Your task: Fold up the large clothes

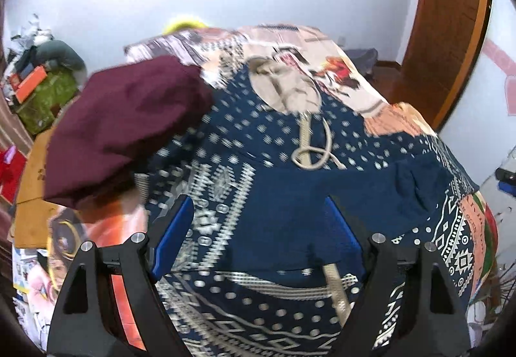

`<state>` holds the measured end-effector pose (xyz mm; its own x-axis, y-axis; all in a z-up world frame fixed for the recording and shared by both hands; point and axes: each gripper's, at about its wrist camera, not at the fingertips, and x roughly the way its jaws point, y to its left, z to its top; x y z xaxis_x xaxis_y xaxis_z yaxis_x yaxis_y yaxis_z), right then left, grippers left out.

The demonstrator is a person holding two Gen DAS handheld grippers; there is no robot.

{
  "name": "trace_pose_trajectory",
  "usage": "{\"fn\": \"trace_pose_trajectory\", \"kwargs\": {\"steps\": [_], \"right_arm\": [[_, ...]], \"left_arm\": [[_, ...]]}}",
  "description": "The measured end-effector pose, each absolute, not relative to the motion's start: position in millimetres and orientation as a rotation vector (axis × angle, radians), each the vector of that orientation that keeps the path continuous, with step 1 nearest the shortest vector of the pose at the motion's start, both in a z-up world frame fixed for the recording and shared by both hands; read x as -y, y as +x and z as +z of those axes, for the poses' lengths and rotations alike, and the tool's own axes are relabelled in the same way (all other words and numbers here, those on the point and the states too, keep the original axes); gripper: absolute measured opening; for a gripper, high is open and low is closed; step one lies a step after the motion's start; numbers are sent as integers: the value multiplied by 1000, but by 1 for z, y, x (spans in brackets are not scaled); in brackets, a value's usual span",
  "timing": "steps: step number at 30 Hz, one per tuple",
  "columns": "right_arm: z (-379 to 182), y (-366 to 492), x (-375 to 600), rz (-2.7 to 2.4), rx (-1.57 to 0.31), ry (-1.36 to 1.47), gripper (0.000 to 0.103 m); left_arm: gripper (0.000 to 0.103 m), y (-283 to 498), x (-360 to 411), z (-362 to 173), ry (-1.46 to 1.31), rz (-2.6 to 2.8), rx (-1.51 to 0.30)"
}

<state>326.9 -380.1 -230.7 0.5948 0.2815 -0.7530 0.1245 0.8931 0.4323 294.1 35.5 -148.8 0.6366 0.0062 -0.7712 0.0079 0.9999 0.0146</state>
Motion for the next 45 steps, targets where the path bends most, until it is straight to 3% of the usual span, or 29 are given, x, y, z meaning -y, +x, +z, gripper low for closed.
{"fn": "trace_pose_trajectory", "kwargs": {"steps": [6, 18, 20, 22, 24, 38, 45], "right_arm": [[-278, 346, 404, 78, -1036, 688, 78], [-300, 389, 425, -66, -968, 748, 76], [-294, 397, 422, -110, -972, 695, 63], [-290, 403, 422, -137, -972, 652, 29], [-278, 404, 419, -134, -962, 612, 11], [-103, 358, 321, 209, -634, 366, 9], [-124, 364, 237, 419, -762, 335, 9]], "left_arm": [[82, 311, -19, -190, 13, -30, -968], [82, 325, -20, -225, 17, -28, -1030], [82, 324, -22, -225, 11, -23, -1029], [82, 321, -26, -223, 6, -16, -1024], [82, 317, -30, -220, 6, -7, -1015], [82, 283, -55, -172, 9, 22, -901], [82, 267, -65, -166, 12, 26, -886]]}}
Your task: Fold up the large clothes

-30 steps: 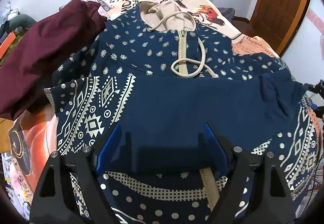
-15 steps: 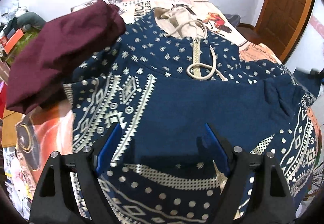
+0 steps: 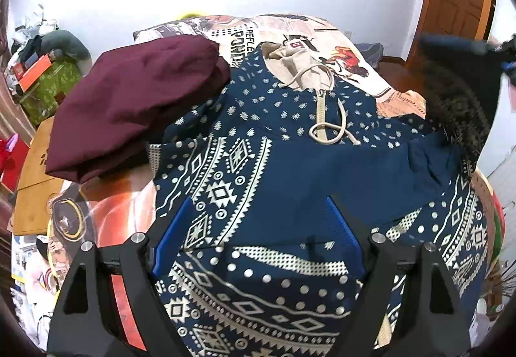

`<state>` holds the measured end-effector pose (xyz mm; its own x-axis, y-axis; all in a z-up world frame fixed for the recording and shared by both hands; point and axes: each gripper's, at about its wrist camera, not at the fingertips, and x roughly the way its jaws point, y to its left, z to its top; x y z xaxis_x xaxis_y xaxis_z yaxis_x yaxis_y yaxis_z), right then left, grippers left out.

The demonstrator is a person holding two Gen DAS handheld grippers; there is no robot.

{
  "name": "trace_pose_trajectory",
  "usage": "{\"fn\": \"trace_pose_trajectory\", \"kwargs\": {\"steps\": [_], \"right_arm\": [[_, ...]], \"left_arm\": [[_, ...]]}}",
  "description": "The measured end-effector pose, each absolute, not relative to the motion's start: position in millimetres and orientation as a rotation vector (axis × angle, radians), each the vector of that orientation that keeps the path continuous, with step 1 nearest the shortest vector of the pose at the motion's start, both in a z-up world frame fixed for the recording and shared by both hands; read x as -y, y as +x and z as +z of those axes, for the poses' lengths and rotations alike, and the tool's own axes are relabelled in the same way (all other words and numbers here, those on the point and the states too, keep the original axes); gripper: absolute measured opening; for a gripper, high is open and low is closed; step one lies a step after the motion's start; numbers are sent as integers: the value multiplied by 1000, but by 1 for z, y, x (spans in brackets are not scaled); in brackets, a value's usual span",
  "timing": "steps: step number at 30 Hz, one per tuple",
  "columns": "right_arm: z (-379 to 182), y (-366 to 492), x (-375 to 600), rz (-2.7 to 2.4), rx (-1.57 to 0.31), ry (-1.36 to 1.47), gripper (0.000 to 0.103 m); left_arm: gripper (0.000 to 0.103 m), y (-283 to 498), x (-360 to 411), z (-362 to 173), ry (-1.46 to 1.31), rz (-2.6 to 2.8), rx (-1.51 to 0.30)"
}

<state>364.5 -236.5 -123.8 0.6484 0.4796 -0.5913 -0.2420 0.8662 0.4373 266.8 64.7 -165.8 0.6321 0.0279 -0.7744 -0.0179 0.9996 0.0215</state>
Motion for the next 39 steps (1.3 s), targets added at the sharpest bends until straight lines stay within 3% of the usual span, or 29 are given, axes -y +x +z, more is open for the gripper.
{"fn": "trace_pose_trajectory", "kwargs": {"steps": [6, 10, 11, 13, 16, 21, 25, 31, 39], "right_arm": [[-224, 377, 171, 440, -1083, 227, 9], [-244, 365, 151, 412, -1137, 98, 11], [-241, 363, 148, 418, -1143, 78, 14], [-232, 355, 148, 473, -1155, 46, 30], [-208, 342, 158, 521, -1060, 5, 45], [-163, 317, 197, 493, -865, -102, 52], [-145, 315, 237, 371, -762, -107, 67], [-146, 319, 304, 224, -730, -13, 68], [-185, 322, 344, 119, -815, 21, 68]], "left_arm": [[82, 251, -74, -171, 0, 15, -915], [82, 244, -76, -177, 29, 13, -939], [82, 244, -74, -178, 42, 14, -943], [82, 246, -70, -176, 63, 14, -941], [82, 251, -58, -166, 94, -2, -921], [82, 265, -21, -136, 131, -77, -852], [82, 280, 23, -111, 160, -160, -794], [82, 305, 99, -102, 215, -287, -779], [82, 343, 190, -158, 272, -464, -960]]}}
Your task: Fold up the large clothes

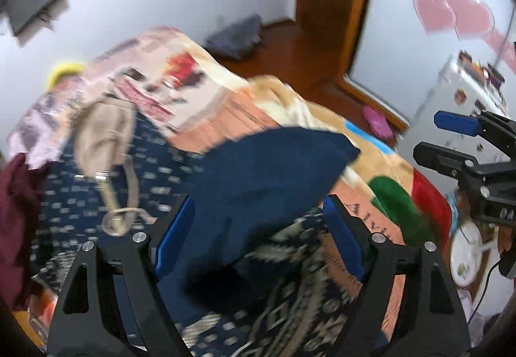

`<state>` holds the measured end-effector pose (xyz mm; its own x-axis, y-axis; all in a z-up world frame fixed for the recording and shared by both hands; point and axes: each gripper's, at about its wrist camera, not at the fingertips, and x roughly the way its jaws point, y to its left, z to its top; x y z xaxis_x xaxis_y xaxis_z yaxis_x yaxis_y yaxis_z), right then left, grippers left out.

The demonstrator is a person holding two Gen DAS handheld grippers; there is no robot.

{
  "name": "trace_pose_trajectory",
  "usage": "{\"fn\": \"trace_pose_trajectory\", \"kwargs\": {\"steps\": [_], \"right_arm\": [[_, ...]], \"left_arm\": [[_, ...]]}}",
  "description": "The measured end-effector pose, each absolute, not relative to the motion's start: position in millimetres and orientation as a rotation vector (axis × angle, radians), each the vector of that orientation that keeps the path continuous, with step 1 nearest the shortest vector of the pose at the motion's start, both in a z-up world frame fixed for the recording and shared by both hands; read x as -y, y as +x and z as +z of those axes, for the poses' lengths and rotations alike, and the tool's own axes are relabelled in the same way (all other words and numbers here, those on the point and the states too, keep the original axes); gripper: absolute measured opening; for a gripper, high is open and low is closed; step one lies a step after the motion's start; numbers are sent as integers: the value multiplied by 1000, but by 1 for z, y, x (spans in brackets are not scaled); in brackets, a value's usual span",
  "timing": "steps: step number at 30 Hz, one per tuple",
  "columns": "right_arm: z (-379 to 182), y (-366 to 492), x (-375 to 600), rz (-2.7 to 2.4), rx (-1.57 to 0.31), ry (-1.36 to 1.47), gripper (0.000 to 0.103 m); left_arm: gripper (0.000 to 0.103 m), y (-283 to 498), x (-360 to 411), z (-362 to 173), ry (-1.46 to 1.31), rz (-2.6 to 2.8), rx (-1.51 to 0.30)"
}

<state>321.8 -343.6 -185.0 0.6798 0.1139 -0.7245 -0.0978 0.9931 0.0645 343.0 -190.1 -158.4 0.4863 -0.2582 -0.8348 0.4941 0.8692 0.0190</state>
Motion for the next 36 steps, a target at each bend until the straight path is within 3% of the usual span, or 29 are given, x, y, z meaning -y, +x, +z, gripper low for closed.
{"fn": "trace_pose_trajectory", "kwargs": {"steps": [5, 8, 11, 12, 13, 15, 27, 32, 36], "right_arm": [[-207, 324, 359, 112, -871, 61, 68], [-213, 324, 360, 122, -878, 69, 68], [-217, 325, 358, 128, -882, 68, 68], [-218, 325, 356, 132, -881, 65, 68], [-218, 326, 354, 135, -880, 62, 68], [-217, 326, 349, 142, -875, 52, 68], [-193, 346, 293, 240, -814, 26, 68], [-196, 363, 252, 300, -827, 0, 68], [-221, 373, 229, 304, -896, -54, 68]], "left_arm": [[78, 354, 229, -198, 370, -497, -1024], [61, 363, 238, -212, 400, -454, -1032], [37, 370, 236, -209, 381, -439, -1006], [20, 371, 233, -205, 362, -446, -997], [10, 374, 229, -199, 335, -453, -990], [5, 376, 218, -185, 281, -449, -961], [3, 364, 71, -80, 56, -233, -704], [3, 350, 10, -94, 48, -132, -724], [3, 340, -33, -137, 50, -55, -817]]}}
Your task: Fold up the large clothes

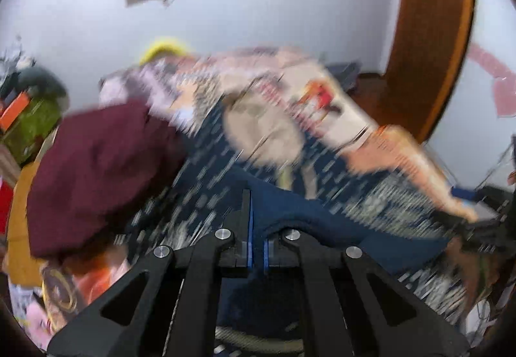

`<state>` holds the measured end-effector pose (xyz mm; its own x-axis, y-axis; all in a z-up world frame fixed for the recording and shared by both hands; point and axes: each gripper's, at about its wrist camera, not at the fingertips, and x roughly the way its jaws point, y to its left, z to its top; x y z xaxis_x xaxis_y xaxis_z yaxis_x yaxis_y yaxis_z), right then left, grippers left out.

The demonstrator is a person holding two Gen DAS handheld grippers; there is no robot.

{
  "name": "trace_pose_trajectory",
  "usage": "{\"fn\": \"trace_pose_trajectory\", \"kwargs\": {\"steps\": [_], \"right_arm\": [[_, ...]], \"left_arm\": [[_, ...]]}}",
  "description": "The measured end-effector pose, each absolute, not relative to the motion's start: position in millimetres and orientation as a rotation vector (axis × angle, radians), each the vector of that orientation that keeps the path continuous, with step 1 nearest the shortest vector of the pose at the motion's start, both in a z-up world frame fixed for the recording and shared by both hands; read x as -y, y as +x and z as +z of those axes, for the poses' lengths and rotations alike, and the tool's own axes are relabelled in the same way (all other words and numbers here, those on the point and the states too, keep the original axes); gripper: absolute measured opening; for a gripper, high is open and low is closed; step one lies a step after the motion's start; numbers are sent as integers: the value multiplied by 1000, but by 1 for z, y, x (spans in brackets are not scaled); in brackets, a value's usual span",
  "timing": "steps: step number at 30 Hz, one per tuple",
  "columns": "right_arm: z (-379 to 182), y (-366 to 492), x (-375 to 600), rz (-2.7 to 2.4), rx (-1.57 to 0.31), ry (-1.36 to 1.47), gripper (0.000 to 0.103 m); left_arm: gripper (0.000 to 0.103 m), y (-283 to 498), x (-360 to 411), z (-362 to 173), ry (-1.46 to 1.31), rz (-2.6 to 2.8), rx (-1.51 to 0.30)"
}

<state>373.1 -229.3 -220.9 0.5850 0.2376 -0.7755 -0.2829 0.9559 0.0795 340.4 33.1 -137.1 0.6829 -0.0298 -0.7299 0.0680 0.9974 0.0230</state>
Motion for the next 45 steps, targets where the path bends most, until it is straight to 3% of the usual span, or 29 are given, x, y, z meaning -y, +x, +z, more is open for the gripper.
{"fn": "trace_pose_trajectory", "kwargs": {"steps": [2, 5, 7, 10, 16, 23, 28, 36, 45], "right_arm": [[-239, 374, 222, 310, -944, -74, 68], [-256, 371, 216, 319, -985, -93, 69], [-257, 365, 211, 315, -955, -123, 73], [-258, 365, 208, 304, -952, -147, 76], [-261, 368, 203, 287, -956, -161, 80], [-255, 365, 202, 276, -972, -153, 80], [-236, 358, 210, 282, -934, -128, 81], [-221, 353, 232, 244, -877, -137, 81], [-250, 360, 254, 214, -953, -95, 81]], "left_arm": [[5, 335, -55, -169, 45, -14, -898], [23, 331, -84, -214, 18, 20, -1006], [42, 324, -99, -236, -8, 43, -1041], [53, 314, -123, -251, -127, 39, -1051], [60, 303, -153, -258, -343, 43, -1029], [67, 306, -95, -241, 54, 108, -1005], [83, 311, -54, -235, 231, 91, -980], [83, 342, -26, -245, 325, 117, -996], [83, 358, 2, -225, 346, 82, -910]]}}
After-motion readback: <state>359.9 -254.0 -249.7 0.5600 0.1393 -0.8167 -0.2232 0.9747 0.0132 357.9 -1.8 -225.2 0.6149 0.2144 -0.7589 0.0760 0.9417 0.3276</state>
